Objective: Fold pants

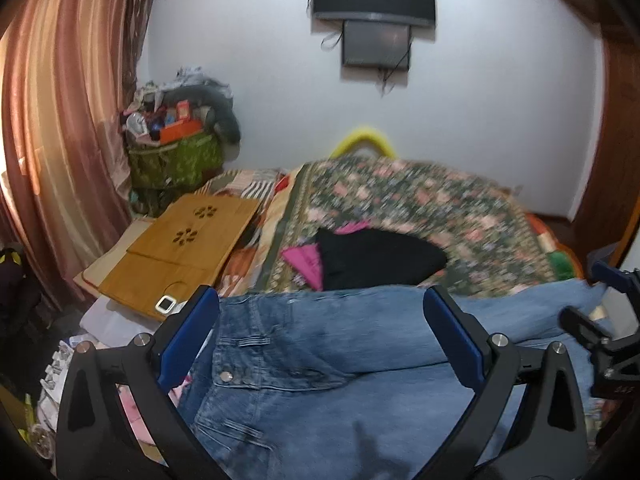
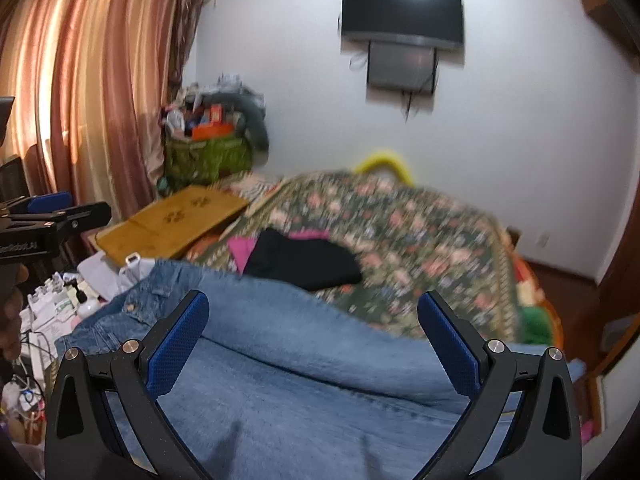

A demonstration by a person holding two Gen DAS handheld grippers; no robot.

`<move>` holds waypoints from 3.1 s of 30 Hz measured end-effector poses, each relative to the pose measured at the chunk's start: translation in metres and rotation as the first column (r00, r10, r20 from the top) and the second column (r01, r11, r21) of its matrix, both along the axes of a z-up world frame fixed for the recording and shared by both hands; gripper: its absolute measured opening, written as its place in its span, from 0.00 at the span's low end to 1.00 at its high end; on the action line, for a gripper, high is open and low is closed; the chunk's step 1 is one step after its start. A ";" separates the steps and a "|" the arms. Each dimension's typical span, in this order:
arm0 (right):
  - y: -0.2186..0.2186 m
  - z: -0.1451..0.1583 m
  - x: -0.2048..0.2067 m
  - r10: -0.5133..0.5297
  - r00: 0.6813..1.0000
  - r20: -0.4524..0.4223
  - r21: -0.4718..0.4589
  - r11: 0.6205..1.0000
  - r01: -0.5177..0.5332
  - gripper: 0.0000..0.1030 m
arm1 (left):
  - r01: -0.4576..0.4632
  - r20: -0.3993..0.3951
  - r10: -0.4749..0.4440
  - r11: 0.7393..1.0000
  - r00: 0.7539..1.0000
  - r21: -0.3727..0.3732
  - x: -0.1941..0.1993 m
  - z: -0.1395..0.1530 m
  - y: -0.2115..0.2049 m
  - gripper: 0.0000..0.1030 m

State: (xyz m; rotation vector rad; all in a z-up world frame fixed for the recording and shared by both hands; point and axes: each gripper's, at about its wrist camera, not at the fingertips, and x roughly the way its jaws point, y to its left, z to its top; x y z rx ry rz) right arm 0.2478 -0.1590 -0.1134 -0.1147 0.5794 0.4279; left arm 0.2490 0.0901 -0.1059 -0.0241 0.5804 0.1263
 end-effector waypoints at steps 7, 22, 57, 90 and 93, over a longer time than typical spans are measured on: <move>0.010 -0.031 0.059 0.034 0.991 -0.133 -0.053 0.998 -0.041 1.00 | -0.038 -0.182 0.028 0.998 0.983 -0.049 0.082 -0.067 0.052 1.00; 0.002 -0.118 0.187 0.109 0.847 -0.520 -0.043 0.987 -0.153 0.94 | -0.151 -0.530 0.081 0.985 0.844 -0.089 0.181 -0.193 0.138 0.69; 0.015 -0.055 0.167 0.171 0.908 -0.383 -0.036 0.979 -0.200 0.07 | -0.082 -0.353 0.028 0.987 0.935 -0.140 0.164 -0.092 0.125 0.05; 0.013 -0.074 -0.027 0.248 0.867 -0.432 0.042 0.966 -0.255 0.07 | -0.197 -0.475 0.094 0.965 0.875 -0.172 -0.022 -0.157 0.119 0.05; 0.013 -0.078 -0.032 0.243 0.869 -0.431 0.048 0.968 -0.247 0.07 | -0.205 -0.495 0.109 0.968 0.862 -0.144 -0.031 -0.166 0.114 0.05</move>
